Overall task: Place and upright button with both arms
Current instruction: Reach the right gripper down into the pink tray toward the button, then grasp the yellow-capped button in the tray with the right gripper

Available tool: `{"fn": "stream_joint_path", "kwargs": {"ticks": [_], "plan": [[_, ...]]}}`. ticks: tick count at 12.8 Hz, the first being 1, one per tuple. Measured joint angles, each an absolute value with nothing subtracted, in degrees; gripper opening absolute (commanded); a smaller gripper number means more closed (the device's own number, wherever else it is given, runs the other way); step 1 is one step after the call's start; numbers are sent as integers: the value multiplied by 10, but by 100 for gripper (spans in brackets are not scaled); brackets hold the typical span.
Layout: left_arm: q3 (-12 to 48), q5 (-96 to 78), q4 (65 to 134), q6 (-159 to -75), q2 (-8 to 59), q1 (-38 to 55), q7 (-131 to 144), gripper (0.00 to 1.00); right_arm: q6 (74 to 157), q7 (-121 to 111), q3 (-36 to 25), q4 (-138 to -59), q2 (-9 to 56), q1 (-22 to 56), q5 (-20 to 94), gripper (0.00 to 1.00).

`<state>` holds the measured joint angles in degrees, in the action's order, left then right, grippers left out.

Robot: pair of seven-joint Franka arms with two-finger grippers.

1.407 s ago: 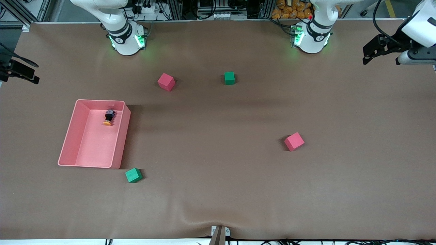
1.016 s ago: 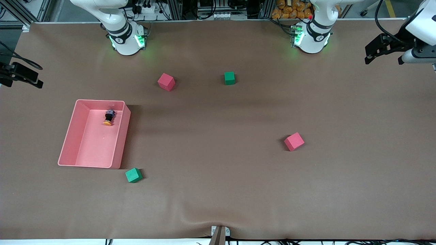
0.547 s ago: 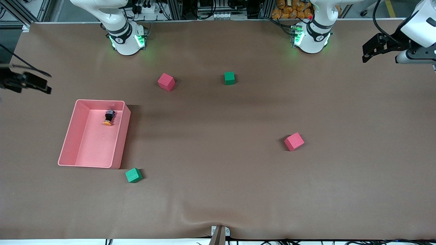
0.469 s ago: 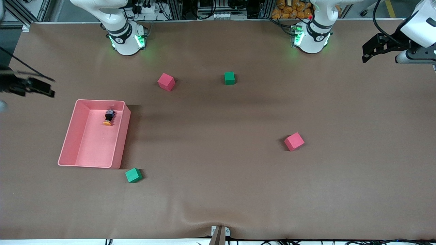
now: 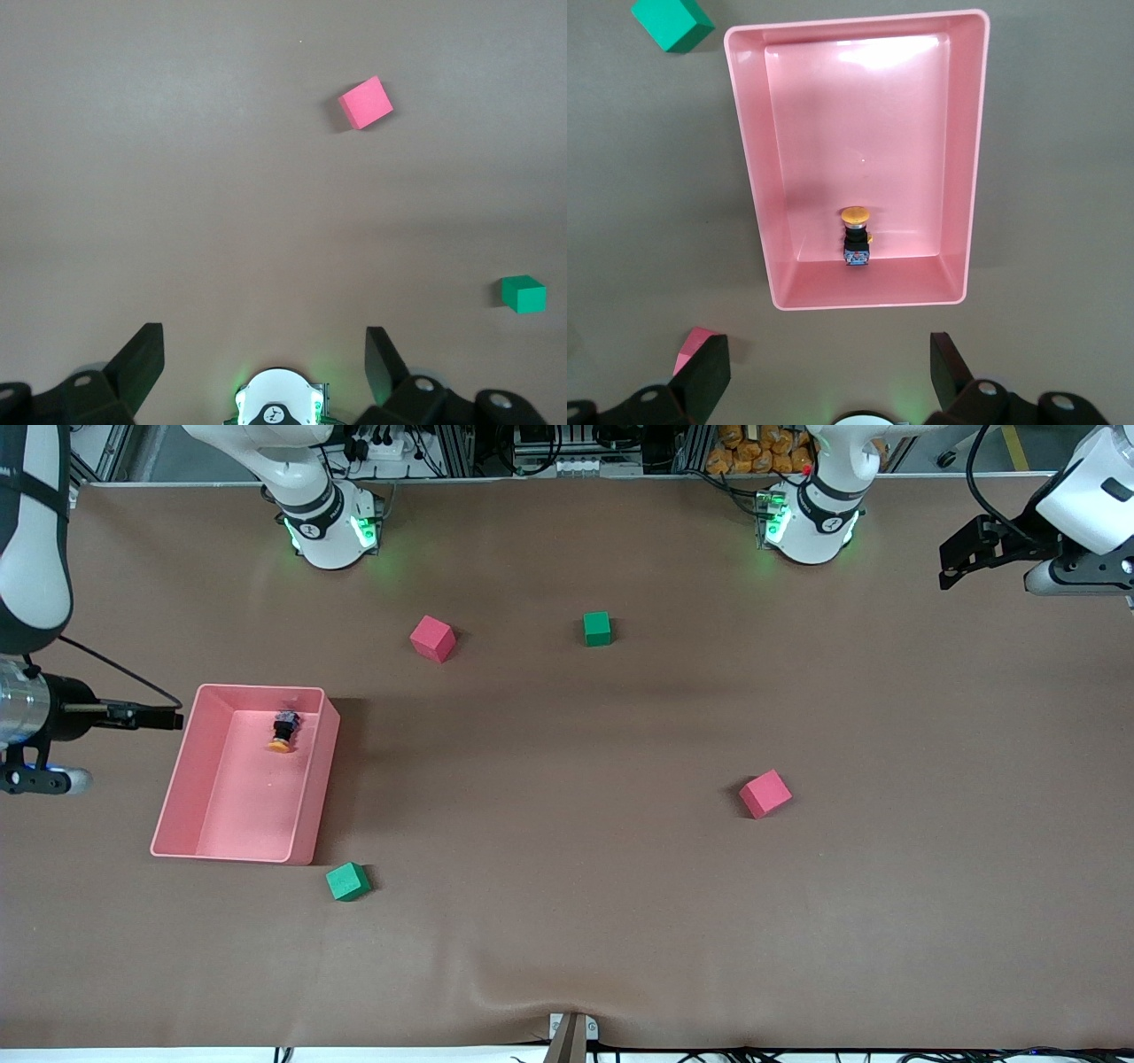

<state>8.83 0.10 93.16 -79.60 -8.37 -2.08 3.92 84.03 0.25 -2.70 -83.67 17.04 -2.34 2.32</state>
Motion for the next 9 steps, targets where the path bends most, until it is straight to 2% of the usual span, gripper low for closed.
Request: {"fn": "stream_joint_path", "kwargs": {"ticks": [2,4,7,9], "plan": [[88,1,932,-796,-84,-21,39,100,867,5,-26,-863,168,-17,23,100],[89,1,934,-796,-84,-21,39,100,927,5,-29,-925,164,-27,23,100],[89,1,936,-796,-84,-21,39,100,1057,3,-32,-1057,162,-65,24,100],[89,1,936,-796,-83,-21,39,100,1185,2,-30,-1159,162,-69,26,100]]}}
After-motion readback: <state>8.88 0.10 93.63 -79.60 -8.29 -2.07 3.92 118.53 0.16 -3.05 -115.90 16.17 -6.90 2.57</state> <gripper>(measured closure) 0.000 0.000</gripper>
